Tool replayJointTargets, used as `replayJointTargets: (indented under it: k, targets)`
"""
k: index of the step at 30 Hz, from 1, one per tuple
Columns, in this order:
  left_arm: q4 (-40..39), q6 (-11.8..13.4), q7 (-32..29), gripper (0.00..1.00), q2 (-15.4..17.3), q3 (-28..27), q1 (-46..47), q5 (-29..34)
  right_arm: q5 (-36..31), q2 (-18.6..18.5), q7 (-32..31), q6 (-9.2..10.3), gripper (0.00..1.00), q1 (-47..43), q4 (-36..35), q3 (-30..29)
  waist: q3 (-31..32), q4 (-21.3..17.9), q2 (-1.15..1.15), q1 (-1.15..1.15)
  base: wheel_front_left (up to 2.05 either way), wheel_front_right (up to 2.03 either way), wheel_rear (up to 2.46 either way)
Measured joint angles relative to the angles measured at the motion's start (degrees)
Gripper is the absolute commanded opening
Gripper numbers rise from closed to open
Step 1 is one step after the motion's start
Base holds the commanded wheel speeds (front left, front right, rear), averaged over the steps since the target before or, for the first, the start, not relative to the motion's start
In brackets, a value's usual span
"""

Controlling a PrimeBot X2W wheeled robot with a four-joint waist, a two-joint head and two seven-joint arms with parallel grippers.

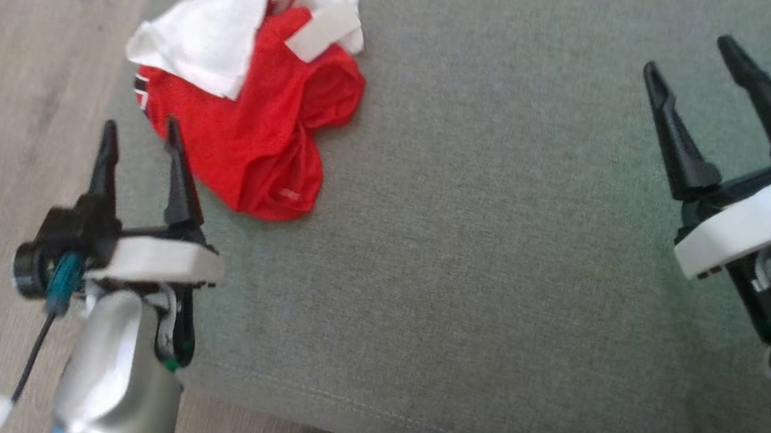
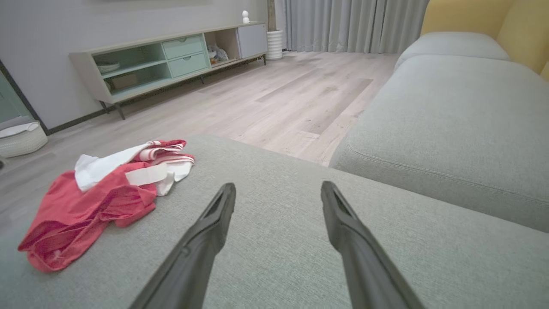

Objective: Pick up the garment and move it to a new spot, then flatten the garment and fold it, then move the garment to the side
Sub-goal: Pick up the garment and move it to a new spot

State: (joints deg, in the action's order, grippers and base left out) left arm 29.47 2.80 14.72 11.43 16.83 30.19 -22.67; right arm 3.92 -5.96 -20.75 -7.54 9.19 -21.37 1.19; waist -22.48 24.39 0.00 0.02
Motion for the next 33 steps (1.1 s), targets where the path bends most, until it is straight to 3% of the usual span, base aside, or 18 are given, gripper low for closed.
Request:
replayJointTargets:
  k: [9, 16, 17, 18, 22, 25, 28, 33]
  targets:
    - [25.3, -7.3, -4.3, 1.0, -3.7, 3.9, 14.6, 0.4, -0.5, -1.3, -2.2, 0.0, 1.0, 0.9, -2.5, -1.2, -5.4, -1.4, 0.0, -0.01, 0.0, 0.0, 0.0]
    - [35.6, -8.9, -13.4, 0.98, -4.9, 3.6, 20.9, -2.3, -0.5, -1.5, -2.5, 0.0, 1.0, 1.0, -2.6, -1.3, -5.8, -2.4, 0.0, -0.02, 0.0, 0.0, 0.0]
    - [36.7, -8.9, -14.3, 0.09, -4.9, 3.6, 21.9, -2.7, -0.5, -1.5, -2.5, 0.0, 1.0, 1.0, -2.6, -1.3, -5.7, -2.5, 0.0, -0.02, 0.0, 0.0, 0.0]
    - [37.3, -8.9, -14.4, 0.0, -4.9, 3.6, 22.5, -2.6, -0.5, -1.5, -2.5, 0.0, 1.0, 1.1, -2.6, -1.4, -5.6, -2.6, 0.0, -0.02, 0.0, 0.0, 0.0]
    - [39.2, -8.2, -10.7, 0.0, -4.8, 3.9, 22.6, -2.4, -0.5, -1.4, -1.8, 0.0, 1.0, 1.1, -2.2, -1.9, -4.5, -2.9, 0.0, -0.02, 0.0, 0.0, 0.0]
    - [39.2, -5.4, -3.6, 0.0, -4.3, 3.2, 21.7, -2.1, -0.5, -1.0, -0.8, 0.0, 1.0, 1.0, -1.4, -2.3, -3.1, -3.1, 0.0, -0.02, 0.0, 0.0, 0.0]
    - [36.6, -3.2, -0.7, 0.0, -3.0, 1.5, 20.7, -2.4, -0.4, -0.2, 0.3, 0.0, 1.0, 1.0, -0.7, -3.2, -1.4, -3.4, 0.0, -0.02, 0.0, 0.0, 0.0]
    - [18.8, 1.0, -0.4, 0.0, -0.9, -3.5, 16.0, -0.8, -0.3, 0.7, 1.8, 0.0, 1.0, 0.6, 0.4, -3.9, 1.5, -3.8, 0.0, -0.02, 0.0, 0.0, 0.0]
